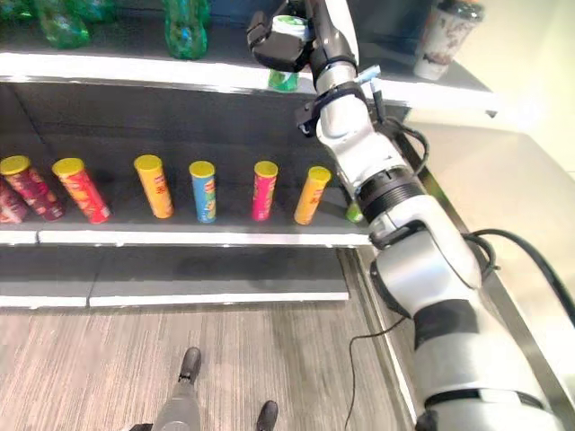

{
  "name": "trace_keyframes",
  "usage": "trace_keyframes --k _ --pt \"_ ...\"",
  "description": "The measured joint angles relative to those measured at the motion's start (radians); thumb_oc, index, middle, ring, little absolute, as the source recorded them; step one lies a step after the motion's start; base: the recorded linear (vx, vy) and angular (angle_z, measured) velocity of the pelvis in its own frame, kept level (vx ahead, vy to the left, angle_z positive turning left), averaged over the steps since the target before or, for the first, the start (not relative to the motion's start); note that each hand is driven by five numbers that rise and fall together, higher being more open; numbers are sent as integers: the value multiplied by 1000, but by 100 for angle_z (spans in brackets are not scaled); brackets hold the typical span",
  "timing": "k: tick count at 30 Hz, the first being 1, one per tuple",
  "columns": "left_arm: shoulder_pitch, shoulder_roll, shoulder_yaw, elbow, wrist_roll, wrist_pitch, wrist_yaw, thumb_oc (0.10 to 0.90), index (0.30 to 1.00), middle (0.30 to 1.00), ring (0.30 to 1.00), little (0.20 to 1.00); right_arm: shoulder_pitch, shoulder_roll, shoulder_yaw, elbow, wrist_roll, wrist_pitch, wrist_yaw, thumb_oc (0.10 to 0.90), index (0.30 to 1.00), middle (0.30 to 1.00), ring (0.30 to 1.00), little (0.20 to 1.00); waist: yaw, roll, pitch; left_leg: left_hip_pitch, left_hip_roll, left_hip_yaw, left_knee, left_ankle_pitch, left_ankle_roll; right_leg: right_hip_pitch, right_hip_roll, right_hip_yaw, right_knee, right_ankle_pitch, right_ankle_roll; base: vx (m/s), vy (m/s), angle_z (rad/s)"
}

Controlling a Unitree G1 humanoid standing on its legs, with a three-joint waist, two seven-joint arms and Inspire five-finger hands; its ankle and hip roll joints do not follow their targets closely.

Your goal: Put the goods on the table back onto the shelves and tidy them up.

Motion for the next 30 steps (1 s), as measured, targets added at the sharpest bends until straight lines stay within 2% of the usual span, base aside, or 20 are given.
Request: trace_keyframes --k 1,2,3,4,7,10,13,15,16,18,19,22,25,26,30 --pt "-14 9 12 -7 -12 0 5 800 900 900 900 900 5 -12 -6 -12 -1 -1 0 400 300 300 300 300 -9 5 3 17 1 26 2 28 21 -9 -20 -38 100 -44 40 259 251 -83" --pt "-5 53 13 -21 -15 -1 6 800 900 900 900 900 30 -12 -28 -20 -1 7 0 400 300 300 300 300 -21 -33 -21 44 -46 49 -10 38 37 33 -71 -53 180 -109 56 226 239 -35" --pt "1 73 24 -18 -19 -3 9 800 900 900 900 900 45 -13 -48 -52 -5 11 0 400 300 300 300 300 -24 -55 -35 61 -71 63 -10 47 49 64 -93 -49 150 -128 76 185 234 -24" --pt "5 74 52 -18 -22 -5 17 800 900 900 900 900 56 -13 -70 -105 -12 11 -1 400 300 300 300 300 -27 -57 -37 82 -87 81 -10 55 61 85 -112 -41 134 -118 85 97 161 -23" --pt "4 71 53 -18 -21 -6 25 800 900 900 900 900 64 -33 -97 -265 -45 -2 -1 400 300 300 300 300 -49 -59 -46 110 -139 111 -15 57 107 113 -159 -27 109 -108 114 50 99 -15" --pt "-21 67 23 -26 2 -10 23 800 900 900 900 900 70 -101 -106 -384 -61 -16 0 400 300 300 300 300 -65 -69 -62 116 -167 136 -15 39 127 108 -190 -18 96 -89 139 49 123 -8" --pt "-18 68 -2 -27 52 -15 21 800 900 900 900 900 79 -151 -136 -473 -91 -43 -6 400 300 300 300 300 -87 -66 -69 136 -178 162 -26 36 134 123 -202 -19 72 -75 152 29 82 -30" --pt "-1 66 -2 -27 56 -16 20 800 900 900 900 900 111 -153 -136 -453 -72 -52 -7 400 300 300 300 300 -91 -67 -104 148 -179 169 -55 41 128 129 -200 -19 49 -73 152 33 65 -17" --pt "13 69 4 -24 55 -16 19 800 900 900 900 900 134 -156 -134 -388 -40 -73 3 400 300 300 300 300 -99 -71 -122 155 -174 172 -64 43 123 136 -194 -19 38 -73 152 29 60 -4" --pt "29 69 18 -22 52 -16 19 800 900 900 900 900 149 -159 -132 -307 37 -71 10 400 300 300 300 300 -101 -75 -138 157 -164 171 -79 49 108 131 -182 -17 38 -73 151 28 51 0" --pt "35 70 45 -14 42 -17 15 800 900 900 900 900 161 -176 -127 -239 133 -79 35 400 300 300 300 300 -107 -86 -146 152 -155 167 -83 51 105 126 -173 -18 40 -71 148 33 43 -3" --pt "50 76 46 14 7 -16 3 800 900 900 900 900 166 -217 -121 -153 273 -71 79 400 300 300 300 300 -111 -108 -158 139 -144 166 -90 60 101 107 -163 -17 40 -70 144 18 20 -2" --pt "63 77 47 20 -6 -16 0 800 900 900 900 900 165 -260 -115 -129 332 -72 99 400 300 300 300 300 -112 -120 -158 135 -145 166 -91 64 100 103 -163 -18 40 -68 142 0 0 0" --pt "70 85 54 22 -23 -16 0 800 900 900 900 900 161 -295 -102 -94 362 -72 114 400 300 300 300 300 -107 -137 -157 132 -143 165 -91 69 101 101 -161 -18 40 -68 142 -8 -5 3" --pt "77 96 55 29 -24 -16 -2 800 900 900 900 900 152 -297 -97 -42 391 -74 126 400 300 300 300 300 -110 -164 -159 115 -139 164 -90 73 103 86 -158 -19 40 -67 141 1 -6 2"
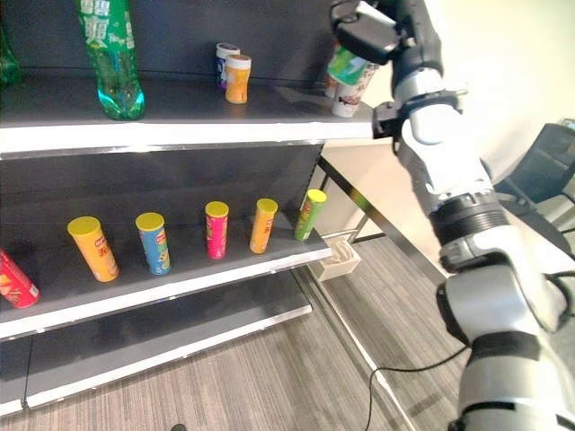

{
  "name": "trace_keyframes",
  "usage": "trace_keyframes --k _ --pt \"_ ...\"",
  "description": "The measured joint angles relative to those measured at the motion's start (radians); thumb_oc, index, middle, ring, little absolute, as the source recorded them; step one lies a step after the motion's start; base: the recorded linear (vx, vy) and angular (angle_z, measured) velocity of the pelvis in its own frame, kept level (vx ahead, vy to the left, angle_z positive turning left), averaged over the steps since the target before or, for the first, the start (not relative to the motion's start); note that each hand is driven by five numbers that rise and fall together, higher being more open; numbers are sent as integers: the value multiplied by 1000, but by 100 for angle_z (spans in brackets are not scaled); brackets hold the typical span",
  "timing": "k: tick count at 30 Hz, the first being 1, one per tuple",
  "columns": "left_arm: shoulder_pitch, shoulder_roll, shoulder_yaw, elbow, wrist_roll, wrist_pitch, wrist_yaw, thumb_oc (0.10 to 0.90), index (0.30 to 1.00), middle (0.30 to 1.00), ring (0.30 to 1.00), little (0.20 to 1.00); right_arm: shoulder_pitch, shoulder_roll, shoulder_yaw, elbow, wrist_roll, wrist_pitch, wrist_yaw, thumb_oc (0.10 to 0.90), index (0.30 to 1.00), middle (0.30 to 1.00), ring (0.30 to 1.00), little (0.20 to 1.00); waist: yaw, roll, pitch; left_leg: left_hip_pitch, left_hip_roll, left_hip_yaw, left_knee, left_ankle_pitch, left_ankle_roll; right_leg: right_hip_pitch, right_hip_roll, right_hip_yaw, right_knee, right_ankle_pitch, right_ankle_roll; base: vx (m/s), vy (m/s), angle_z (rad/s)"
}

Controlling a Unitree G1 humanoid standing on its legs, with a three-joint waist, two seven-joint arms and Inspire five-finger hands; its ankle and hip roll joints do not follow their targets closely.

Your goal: Put the goods on the table back onto the shelves and tidy them up.

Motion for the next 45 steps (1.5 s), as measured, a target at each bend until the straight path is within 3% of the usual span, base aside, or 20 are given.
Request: trace_keyframes --k 3,11,13,18,26,27,30,31,39,45 --pt "-15 17 0 13 0 -2 -6 800 900 900 900 900 -19 0 19 93 42 3 30 400 300 300 300 300 16 -32 12 -17 4 -4 0 3 -4 -11 5 -7 0 0 0 5 -15 7" --pt "-34 22 1 31 -18 -3 -23 800 900 900 900 900 -37 9 37 111 87 3 55 400 300 300 300 300 62 -75 45 -57 8 -26 2 10 -10 -39 16 -29 -1 2 -3 7 -11 8" --pt "-36 17 1 30 -19 -3 -24 800 900 900 900 900 -46 18 38 100 89 3 56 400 300 300 300 300 83 -75 60 -58 5 -26 2 10 -11 -40 15 -30 0 2 -4 7 -1 2" --pt "-59 22 1 30 -19 -3 -22 800 900 900 900 900 -83 20 39 92 104 3 57 400 300 300 300 300 89 -76 97 -69 6 -30 13 8 -12 -44 16 -31 -1 4 -6 1 0 1" --pt "-80 42 2 32 -19 -4 -19 800 900 900 900 900 -90 66 40 91 124 3 53 400 300 300 300 300 85 -92 104 -83 7 -30 19 6 -12 -53 19 -32 0 5 -7 0 0 0" --pt "-97 68 25 58 -19 -5 -18 800 900 900 900 900 -90 97 40 86 124 3 53 400 300 300 300 300 88 -129 115 -88 9 -32 34 -7 -18 -51 20 -33 0 5 -7 49 -20 4" --pt "-111 119 40 66 -19 -11 -15 800 900 900 900 900 -89 140 37 85 150 -8 53 400 300 300 300 300 96 -184 113 -119 12 -56 56 -26 -14 -66 24 -52 16 8 -10 40 -16 18" --pt "-115 122 39 53 -19 -11 -14 800 900 900 900 900 -90 140 38 91 155 -8 53 400 300 300 300 300 114 -190 115 -128 11 -60 68 -25 -15 -73 23 -54 24 10 -11 17 -7 24" --pt "-114 121 31 53 -19 -11 -12 800 900 900 900 900 -122 139 38 102 159 -9 52 400 300 300 300 300 111 -186 118 -129 3 -64 74 -23 -9 -69 15 -54 22 31 -3 3 2 3" --pt "-120 110 31 51 -17 -12 -10 800 900 900 900 900 -123 137 38 118 158 -9 50 400 300 300 300 300 106 -164 136 -116 8 -53 75 -28 -13 -61 18 -52 20 31 -3 -4 0 -7"
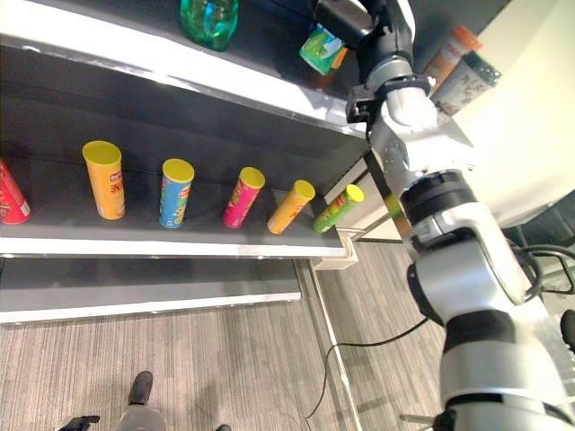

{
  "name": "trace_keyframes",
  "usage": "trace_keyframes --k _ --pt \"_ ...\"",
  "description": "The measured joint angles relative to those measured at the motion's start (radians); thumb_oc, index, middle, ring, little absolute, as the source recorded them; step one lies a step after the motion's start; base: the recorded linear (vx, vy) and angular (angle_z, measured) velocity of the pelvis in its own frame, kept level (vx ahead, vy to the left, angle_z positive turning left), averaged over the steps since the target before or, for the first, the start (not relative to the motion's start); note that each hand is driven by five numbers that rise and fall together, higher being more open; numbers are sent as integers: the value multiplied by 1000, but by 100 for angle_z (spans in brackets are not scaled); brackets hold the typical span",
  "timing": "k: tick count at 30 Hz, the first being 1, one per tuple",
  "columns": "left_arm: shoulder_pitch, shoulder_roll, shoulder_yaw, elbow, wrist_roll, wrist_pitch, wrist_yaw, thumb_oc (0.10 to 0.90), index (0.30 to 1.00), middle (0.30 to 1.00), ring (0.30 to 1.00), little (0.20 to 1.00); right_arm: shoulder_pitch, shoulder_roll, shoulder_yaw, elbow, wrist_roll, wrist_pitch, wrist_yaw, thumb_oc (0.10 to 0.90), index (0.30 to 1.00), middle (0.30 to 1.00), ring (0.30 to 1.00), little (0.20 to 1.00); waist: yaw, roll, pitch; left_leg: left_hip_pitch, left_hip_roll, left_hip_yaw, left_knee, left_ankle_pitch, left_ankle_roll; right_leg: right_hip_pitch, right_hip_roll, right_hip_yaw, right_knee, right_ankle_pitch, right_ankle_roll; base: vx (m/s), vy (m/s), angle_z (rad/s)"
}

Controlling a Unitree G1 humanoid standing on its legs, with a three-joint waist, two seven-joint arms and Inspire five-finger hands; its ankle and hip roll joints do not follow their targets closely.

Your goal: Put the goods on the table back onto the shelves and tidy them up.

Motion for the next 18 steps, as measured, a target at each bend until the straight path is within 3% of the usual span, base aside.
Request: trace_keyframes --k 5,18 --pt "0 -17 9 8 0 0 15 800 900 900 900 900 6 -9 0 -5 -5 0 0 400 300 300 300 300 -10 15 12 -1 3 7 5 -3 6 -3 -1 7 0 0 0 -4 -26 -6" --pt "-20 -11 30 24 11 1 25 800 900 900 900 900 85 -46 -19 -32 -55 -8 -4 400 300 300 300 300 -24 -7 -6 -1 5 23 6 -1 3 -10 1 20 0 2 -3 3 -11 -3"
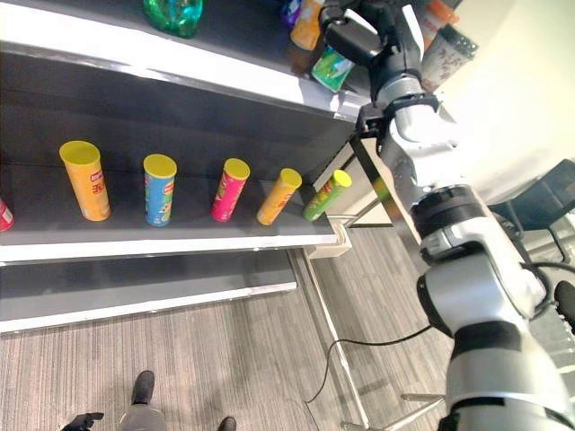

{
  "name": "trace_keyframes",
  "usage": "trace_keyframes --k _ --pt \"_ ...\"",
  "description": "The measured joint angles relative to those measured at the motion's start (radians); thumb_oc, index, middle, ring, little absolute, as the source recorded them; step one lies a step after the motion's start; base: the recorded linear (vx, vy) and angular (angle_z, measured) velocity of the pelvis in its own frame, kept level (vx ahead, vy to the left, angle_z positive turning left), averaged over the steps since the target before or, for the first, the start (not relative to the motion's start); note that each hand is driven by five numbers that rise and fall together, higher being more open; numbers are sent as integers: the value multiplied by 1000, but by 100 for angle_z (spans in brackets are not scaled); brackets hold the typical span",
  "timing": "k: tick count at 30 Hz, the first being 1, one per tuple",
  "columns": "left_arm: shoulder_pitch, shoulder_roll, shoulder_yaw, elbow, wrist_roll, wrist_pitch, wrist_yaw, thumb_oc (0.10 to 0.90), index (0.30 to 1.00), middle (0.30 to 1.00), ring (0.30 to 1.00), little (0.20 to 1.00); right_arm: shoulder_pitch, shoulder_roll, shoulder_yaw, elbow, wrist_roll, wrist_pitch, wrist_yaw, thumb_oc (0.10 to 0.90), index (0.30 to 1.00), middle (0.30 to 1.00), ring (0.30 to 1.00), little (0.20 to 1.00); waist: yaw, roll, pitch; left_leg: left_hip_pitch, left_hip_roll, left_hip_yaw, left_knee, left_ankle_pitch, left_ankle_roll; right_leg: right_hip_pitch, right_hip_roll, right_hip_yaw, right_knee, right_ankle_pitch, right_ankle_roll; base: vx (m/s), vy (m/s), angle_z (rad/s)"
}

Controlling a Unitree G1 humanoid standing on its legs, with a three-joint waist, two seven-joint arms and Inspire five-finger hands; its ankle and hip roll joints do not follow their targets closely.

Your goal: Put the goods on the table back onto the shelves and tidy them up.

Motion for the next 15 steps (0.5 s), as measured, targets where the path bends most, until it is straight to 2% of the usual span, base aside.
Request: trace_keyframes --k 10,15 --pt "0 39 0 41 12 0 12 800 900 900 900 900 14 0 0 38 -3 -3 -21 400 300 300 300 300 1 -34 -28 -22 -2 -5 -1 -6 9 -20 -1 -1 2 0 1 19 -4 1" --pt "-3 43 0 58 18 0 13 800 900 900 900 900 14 0 0 39 -9 -6 -21 400 300 300 300 300 2 -38 -31 -21 -3 -6 -1 -4 6 -19 -2 -1 2 8 13 0 0 0"
